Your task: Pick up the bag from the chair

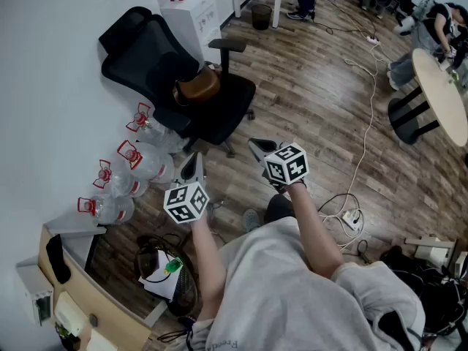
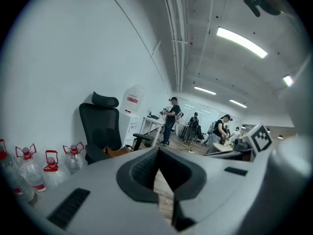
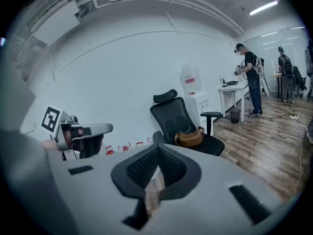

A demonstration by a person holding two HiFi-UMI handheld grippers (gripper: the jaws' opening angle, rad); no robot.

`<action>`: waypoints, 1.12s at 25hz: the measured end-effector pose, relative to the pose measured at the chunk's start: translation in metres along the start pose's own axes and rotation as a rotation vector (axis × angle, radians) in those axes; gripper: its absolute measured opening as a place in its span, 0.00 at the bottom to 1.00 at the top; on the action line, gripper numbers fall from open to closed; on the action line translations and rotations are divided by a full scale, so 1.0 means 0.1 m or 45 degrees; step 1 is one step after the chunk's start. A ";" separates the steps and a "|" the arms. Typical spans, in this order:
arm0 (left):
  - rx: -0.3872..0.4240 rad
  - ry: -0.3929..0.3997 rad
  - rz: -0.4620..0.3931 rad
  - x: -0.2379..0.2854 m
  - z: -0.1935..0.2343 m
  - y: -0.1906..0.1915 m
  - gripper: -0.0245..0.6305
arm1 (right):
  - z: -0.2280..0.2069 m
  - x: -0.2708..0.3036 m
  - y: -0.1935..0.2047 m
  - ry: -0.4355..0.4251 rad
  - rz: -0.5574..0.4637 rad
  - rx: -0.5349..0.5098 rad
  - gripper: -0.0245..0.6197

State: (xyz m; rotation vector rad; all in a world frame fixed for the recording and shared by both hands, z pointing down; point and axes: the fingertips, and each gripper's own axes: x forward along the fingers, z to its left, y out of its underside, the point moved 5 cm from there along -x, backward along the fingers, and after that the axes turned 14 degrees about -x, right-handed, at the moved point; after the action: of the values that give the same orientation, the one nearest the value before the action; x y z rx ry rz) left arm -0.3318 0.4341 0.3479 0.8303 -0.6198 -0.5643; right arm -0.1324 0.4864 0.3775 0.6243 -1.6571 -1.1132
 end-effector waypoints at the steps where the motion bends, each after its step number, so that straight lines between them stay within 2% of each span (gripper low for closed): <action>1: -0.003 0.004 -0.005 0.01 0.00 -0.01 0.04 | 0.00 0.00 0.00 0.001 -0.004 -0.006 0.04; 6: -0.010 0.015 0.015 0.14 -0.02 0.10 0.04 | -0.11 -0.03 0.08 0.022 -0.017 -0.006 0.04; 12: -0.004 0.061 0.062 0.39 -0.14 0.21 0.05 | -0.39 -0.03 0.15 0.050 -0.042 0.067 0.04; 17: 0.037 0.006 0.021 0.66 -0.23 0.08 0.05 | -0.70 0.02 0.03 0.036 -0.055 0.066 0.04; 19: 0.061 -0.019 0.036 0.79 -0.26 0.07 0.07 | -0.84 0.06 -0.02 0.018 -0.064 0.067 0.11; 21: 0.073 -0.033 0.062 0.92 -0.27 0.06 0.19 | -0.97 0.12 -0.07 -0.001 -0.071 0.072 0.14; 28: 0.078 -0.083 0.063 1.39 -0.26 -0.11 0.32 | -1.40 0.42 -0.20 -0.101 -0.048 0.064 0.24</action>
State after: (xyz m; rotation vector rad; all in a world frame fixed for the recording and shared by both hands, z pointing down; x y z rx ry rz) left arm -0.2203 0.3477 0.3645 0.8543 -0.7182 -0.5313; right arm -0.0205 0.3914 0.3890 0.6540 -1.7520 -1.1389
